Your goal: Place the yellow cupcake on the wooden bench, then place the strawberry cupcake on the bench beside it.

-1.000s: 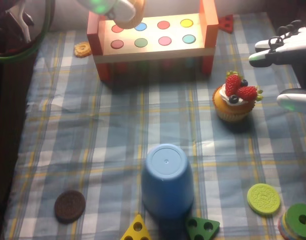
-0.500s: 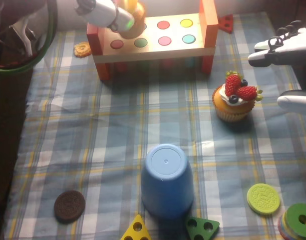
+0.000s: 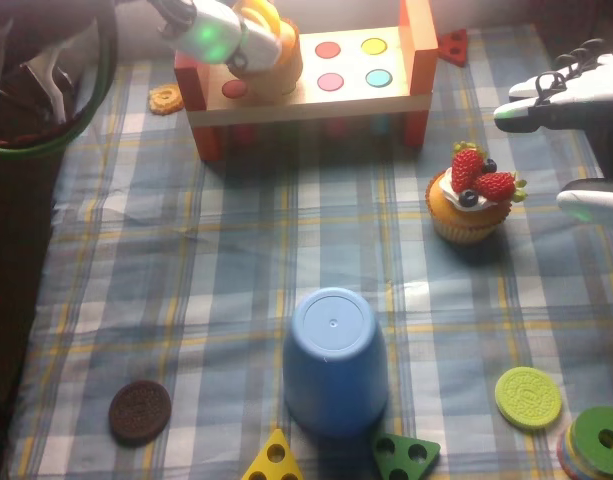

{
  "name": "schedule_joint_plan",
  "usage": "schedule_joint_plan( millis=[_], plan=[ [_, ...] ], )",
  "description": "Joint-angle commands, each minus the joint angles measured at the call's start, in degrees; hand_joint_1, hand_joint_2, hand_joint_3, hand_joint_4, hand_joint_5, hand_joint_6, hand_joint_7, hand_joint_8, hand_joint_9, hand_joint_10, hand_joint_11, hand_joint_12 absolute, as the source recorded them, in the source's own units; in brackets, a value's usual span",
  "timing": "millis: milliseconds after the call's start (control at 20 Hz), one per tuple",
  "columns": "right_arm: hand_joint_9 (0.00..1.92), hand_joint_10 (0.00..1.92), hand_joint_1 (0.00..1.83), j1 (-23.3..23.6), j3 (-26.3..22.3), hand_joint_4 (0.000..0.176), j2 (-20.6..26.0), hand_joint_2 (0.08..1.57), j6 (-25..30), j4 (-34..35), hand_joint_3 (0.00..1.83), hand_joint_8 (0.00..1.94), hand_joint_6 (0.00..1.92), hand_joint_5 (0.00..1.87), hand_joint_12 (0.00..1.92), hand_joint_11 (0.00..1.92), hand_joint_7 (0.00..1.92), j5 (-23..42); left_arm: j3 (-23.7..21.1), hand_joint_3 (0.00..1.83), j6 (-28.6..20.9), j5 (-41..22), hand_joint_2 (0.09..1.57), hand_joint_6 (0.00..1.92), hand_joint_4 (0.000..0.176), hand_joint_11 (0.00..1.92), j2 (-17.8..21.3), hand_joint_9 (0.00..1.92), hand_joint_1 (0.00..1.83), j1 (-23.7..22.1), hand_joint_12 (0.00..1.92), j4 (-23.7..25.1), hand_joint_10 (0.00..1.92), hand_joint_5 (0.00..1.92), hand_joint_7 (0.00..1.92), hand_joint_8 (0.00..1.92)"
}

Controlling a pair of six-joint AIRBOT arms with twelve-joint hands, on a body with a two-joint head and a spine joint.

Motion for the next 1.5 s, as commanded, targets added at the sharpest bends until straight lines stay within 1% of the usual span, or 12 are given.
schedule_joint_plan(
  millis=[0,200,350,450,500,650,900,1050,1100,1250,1300,1450],
  plan=[
    [0.42,0.0,0.85,0.7,0.2,0.012,-0.1,1.26,0.5,1.6,0.0,0.0,0.01,0.54,0.46,0.25,0.48,6.7,-0.2,0.0,-0.1,-3.0,1.02,0.0,0.072,0.08,0.0,0.47,0.67,-0.5,0.52,0.4,0.0,0.5,0.47,0.0],
    [0.42,0.0,0.85,0.7,0.3,0.019,-0.2,1.26,0.5,1.6,0.0,0.0,0.0,0.54,0.46,0.25,0.47,6.7,-0.5,0.0,-0.1,-3.0,0.9,0.0,0.169,0.04,0.0,0.49,0.92,-0.3,0.57,0.2,0.0,0.43,0.47,0.0],
    [0.42,0.0,0.85,0.7,0.3,0.007,-0.2,1.27,0.5,1.6,0.0,0.0,0.0,0.54,0.46,0.24,0.48,6.7,-0.7,0.0,-0.1,-3.4,0.9,0.0,0.175,0.04,0.0,0.46,0.94,-0.2,0.57,0.0,0.0,0.37,0.44,0.0],
    [0.4,0.0,0.83,0.7,0.4,0.02,-0.3,1.27,0.5,1.6,0.0,0.0,0.0,0.53,0.45,0.22,0.47,6.7,-1.8,0.0,-1.5,-4.5,0.89,0.0,0.176,0.0,0.8,0.36,0.97,0.1,0.4,1.1,0.0,0.3,0.35,0.0],
    [0.38,0.0,0.83,0.7,0.5,0.036,-0.3,1.26,0.5,1.6,0.0,0.0,0.0,0.51,0.45,0.2,0.45,6.7,-2.5,0.0,-5.6,-5.4,0.86,0.0,0.176,0.0,1.4,0.26,0.97,0.5,0.25,4.0,0.0,0.22,0.25,0.0],
    [0.29,0.0,0.82,1.7,0.8,0.023,-0.5,1.16,0.5,1.4,0.01,0.0,0.0,0.43,0.5,0.09,0.33,6.7,-6.8,0.0,-24.9,-9.9,0.82,0.0,0.176,0.0,4.9,0.02,0.82,2.1,0.0,18.4,0.0,0.01,0.01,0.0],
    [0.21,0.0,0.87,7.3,3.8,0.081,-3.0,0.99,2.0,-3.9,0.0,0.0,0.0,0.38,0.55,0.0,0.29,-0.3,-18.0,0.0,-57.4,-24.1,0.83,0.0,0.176,0.0,14.1,0.0,0.61,8.2,0.0,42.1,0.0,0.0,0.0,0.0],
    [0.27,0.0,0.89,9.6,6.7,0.104,-5.0,0.97,5.1,-7.3,0.0,0.0,0.0,0.36,0.64,0.0,0.29,-5.0,-24.6,0.0,-68.1,-33.5,0.73,0.0,0.176,0.0,19.5,0.0,0.86,13.7,0.0,49.4,0.0,0.0,0.0,0.0],
    [0.31,0.0,0.89,10.3,7.5,0.137,-5.5,0.96,5.4,-8.3,0.0,0.0,0.0,0.36,0.78,0.0,0.31,-7.0,-27.0,0.0,-70.2,-37.0,0.73,0.0,0.176,0.0,21.1,0.0,0.83,15.8,0.0,50.8,0.0,0.0,0.0,0.0],
    [0.4,0.01,0.91,12.2,9.1,0.093,-7.1,0.94,5.8,-10.5,0.0,0.0,0.0,0.41,0.95,0.05,0.38,-11.2,-30.7,0.01,-75.5,-43.3,0.76,0.0,0.176,0.0,24.1,0.0,0.78,19.9,0.0,54.0,0.0,0.0,0.0,0.0],
    [0.39,0.0,0.87,12.5,9.5,0.115,-7.4,0.95,5.8,-10.7,0.0,0.0,0.0,0.4,0.95,0.03,0.38,-11.9,-31.1,0.01,-76.3,-43.9,0.76,0.0,0.176,0.0,24.5,0.0,0.8,20.2,0.0,54.6,0.0,0.0,0.0,0.0],
    [0.38,0.0,0.99,13.4,10.7,0.101,-8.7,0.94,5.8,-10.9,0.0,0.0,0.0,0.4,0.87,0.02,0.4,-13.8,-31.3,0.02,-77.0,-44.3,0.78,0.0,0.176,0.0,24.5,0.0,0.8,20.2,0.0,55.3,0.0,0.0,0.0,0.0]
  ],
)
